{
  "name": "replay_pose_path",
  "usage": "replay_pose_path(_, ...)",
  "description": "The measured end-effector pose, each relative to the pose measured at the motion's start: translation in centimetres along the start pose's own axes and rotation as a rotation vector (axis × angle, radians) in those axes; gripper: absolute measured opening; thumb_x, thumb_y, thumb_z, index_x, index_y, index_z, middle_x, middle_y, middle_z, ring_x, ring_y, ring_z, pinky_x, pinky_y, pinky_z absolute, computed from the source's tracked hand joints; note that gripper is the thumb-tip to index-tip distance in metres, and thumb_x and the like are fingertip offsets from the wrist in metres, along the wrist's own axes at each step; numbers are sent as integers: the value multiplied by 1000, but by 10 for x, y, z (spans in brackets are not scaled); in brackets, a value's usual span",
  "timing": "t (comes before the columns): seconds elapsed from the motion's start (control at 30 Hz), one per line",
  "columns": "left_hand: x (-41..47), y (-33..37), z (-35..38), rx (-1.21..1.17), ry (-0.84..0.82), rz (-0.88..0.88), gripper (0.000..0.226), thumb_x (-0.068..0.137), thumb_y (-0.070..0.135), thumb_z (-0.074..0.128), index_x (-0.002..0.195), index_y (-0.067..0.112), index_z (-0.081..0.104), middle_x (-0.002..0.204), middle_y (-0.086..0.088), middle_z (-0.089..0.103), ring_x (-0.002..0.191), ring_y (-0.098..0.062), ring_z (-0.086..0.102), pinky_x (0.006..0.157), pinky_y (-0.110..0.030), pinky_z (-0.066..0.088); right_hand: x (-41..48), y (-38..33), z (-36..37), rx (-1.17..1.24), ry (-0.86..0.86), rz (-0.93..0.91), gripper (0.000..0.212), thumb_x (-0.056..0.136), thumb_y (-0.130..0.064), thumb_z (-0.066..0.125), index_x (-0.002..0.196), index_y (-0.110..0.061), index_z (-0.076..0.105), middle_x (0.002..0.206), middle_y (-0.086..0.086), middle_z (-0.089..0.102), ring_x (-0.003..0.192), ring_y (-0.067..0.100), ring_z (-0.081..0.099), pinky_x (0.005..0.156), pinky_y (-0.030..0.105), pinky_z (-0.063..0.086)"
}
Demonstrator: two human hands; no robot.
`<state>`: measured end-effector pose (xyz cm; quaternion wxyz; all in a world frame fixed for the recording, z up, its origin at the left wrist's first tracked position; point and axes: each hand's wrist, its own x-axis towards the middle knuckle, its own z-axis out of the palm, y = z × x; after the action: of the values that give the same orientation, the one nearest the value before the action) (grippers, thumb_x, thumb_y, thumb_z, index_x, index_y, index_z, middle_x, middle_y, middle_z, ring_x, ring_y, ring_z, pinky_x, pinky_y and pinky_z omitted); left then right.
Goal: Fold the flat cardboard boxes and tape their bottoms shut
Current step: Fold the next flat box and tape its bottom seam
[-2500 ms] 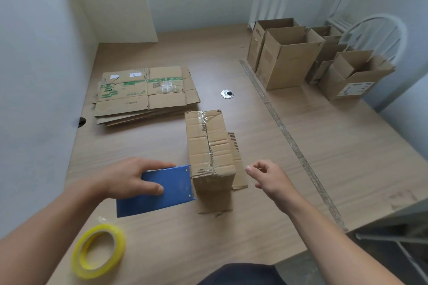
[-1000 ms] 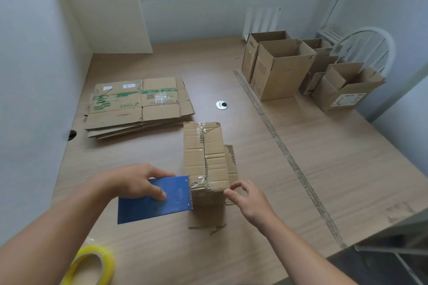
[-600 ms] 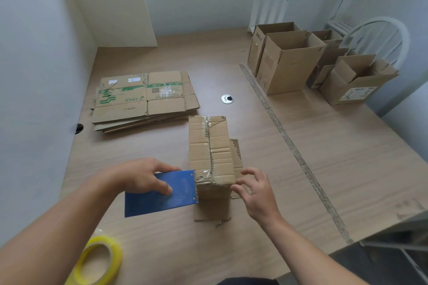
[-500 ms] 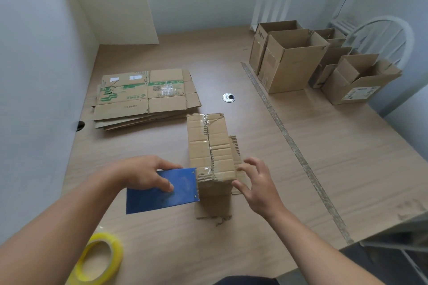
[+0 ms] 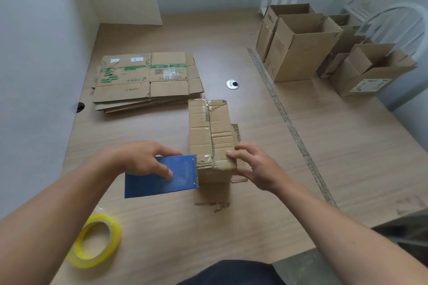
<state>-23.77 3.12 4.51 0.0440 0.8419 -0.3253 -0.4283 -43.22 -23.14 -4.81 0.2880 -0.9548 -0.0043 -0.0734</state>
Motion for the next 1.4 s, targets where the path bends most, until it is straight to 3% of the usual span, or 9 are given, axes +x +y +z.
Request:
replay_pose_path(0.3, -1, 1, 0, -19, -24, 10, 54, 88, 46, 68, 133, 64, 42, 120, 15, 62, 103, -10, 58, 92, -32, 44, -1, 2, 5, -81, 23, -62, 49, 80, -22, 81, 125, -16, 64, 123, 17, 60, 111, 40, 58, 83, 55, 55)
replay_pose_path(0.4, -1, 0, -1, -18, -21, 13, 55, 88, 46, 69, 133, 64, 42, 120, 17, 62, 104, -9, 58, 93, -32, 44, 2, 2, 0, -87, -14, -99, 64, 74, -22, 86, 127, -24, 52, 124, 19, 60, 114, 42, 59, 89, 51, 54)
replay_pose_path(0.47, -1, -1, 0, -30, -26, 10, 56, 87, 47, 69, 134, 64, 42, 120, 18, 62, 103, -8, 58, 93, -32, 44, 4, 7, -4, -98, -64, -97, 68, 69, -23, 90, 129, -18, 59, 126, 20, 60, 117, 42, 58, 90, 53, 54)
replay_pose_path(0.57, -1, -2, 0, -29, -31, 11, 56, 87, 48, 69, 133, 65, 42, 120, 19, 61, 101, -5, 57, 87, -30, 43, 7, 13, -10, -107, -135, -96, 62, 74, -28, 86, 130, -12, 64, 132, 15, 59, 130, 38, 50, 100, 52, 49)
replay_pose_path(0.77, -1, 0, -1, -47, -47, 5, 56, 88, 46, 69, 135, 63, 41, 122, 16, 62, 105, -10, 58, 100, -38, 44, 11, 26, -14, -129, -217, -92, 60, 86, -31, 75, 142, -24, 53, 142, 2, 52, 146, 25, 30, 114, 33, 31)
replay_pose_path(0.87, -1, 0, 0, -44, -50, 4, 56, 88, 46, 69, 134, 63, 41, 122, 16, 61, 105, -10, 58, 99, -37, 44, 13, 27, -19, -130, -246, -100, 55, 90, -29, 71, 142, -26, 53, 142, -1, 53, 148, 23, 26, 116, 34, 31)
replay_pose_path(1.03, -1, -2, 1, -51, -34, 5, 57, 87, 46, 70, 134, 63, 43, 119, 20, 63, 104, -7, 59, 98, -34, 45, 9, 15, -13, -176, -150, -125, 56, 82, -29, 80, 133, -23, 60, 128, 6, 63, 135, 33, 48, 95, 54, 51)
replay_pose_path(1.17, -1, -3, 3, -64, -23, 5, 58, 87, 45, 71, 135, 63, 43, 118, 19, 63, 103, -6, 59, 91, -29, 45, 1, 8, -1, -221, -34, -143, 74, 72, -34, 87, 131, -31, 44, 123, 5, 66, 127, 32, 57, 84, 50, 56)
replay_pose_path(1.4, -2, -2, 5, -68, -14, 9, 57, 88, 42, 70, 133, 63, 43, 116, 20, 64, 100, -4, 59, 83, -24, 43, 6, 12, 5, -199, -12, -153, 81, 66, -32, 90, 129, -28, 40, 121, 9, 66, 125, 34, 57, 83, 51, 57)
